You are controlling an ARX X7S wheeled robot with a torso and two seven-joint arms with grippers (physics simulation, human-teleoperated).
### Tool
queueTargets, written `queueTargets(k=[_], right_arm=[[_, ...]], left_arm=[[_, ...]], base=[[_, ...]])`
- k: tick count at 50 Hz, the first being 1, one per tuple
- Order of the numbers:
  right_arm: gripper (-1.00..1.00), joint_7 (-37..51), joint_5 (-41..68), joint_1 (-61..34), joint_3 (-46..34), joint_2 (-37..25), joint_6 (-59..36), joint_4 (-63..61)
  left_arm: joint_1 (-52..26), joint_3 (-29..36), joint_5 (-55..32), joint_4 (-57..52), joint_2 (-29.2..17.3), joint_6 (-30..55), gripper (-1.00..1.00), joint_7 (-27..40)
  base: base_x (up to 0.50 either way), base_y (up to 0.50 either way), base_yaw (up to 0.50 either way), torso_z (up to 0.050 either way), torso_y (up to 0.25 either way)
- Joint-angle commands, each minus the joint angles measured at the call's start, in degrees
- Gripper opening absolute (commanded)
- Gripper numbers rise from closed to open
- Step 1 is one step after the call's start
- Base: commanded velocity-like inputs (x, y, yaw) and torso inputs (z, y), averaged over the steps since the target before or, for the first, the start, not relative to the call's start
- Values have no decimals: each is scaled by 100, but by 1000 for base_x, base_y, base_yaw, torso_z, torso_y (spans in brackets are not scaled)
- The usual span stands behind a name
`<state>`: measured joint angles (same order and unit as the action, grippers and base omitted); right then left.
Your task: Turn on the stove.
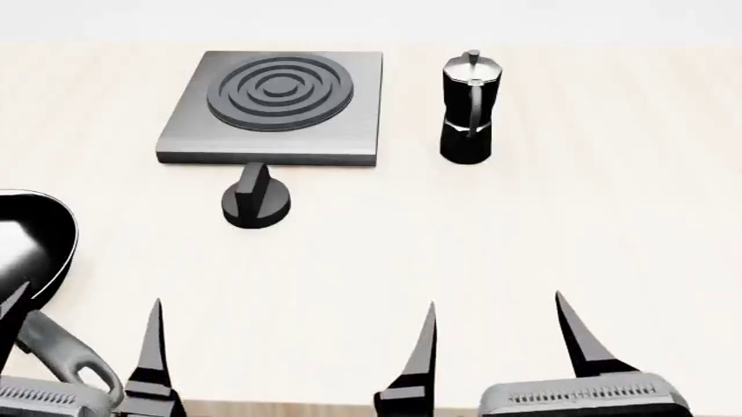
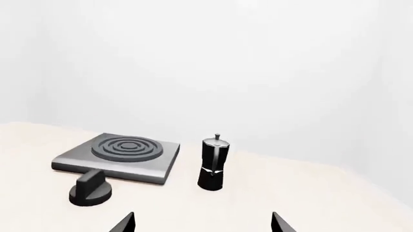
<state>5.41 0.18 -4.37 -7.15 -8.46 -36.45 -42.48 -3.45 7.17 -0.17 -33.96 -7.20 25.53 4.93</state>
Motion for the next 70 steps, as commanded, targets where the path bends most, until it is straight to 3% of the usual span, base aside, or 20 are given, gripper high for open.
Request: queueTargets(k=[1,16,70], right_arm=[[100,-26,-23,-606,-135,-128,-1100,-1041],[100,-28,-25,-1030,-197,-230,-1468,-1375],[100,271,-127,-956,-383,-376,-1418,-1713]], left_arm=[[-375,-76,-150,-1249,-136,946,100,-43],[-971,-201,-295,-1772,-110,1512,100,58],[-940,96,-327,-2113,-428,1587,100,395]], base=[[0,0,0,0,0],[0,0,0,0,0],[0,46,0,0,0]])
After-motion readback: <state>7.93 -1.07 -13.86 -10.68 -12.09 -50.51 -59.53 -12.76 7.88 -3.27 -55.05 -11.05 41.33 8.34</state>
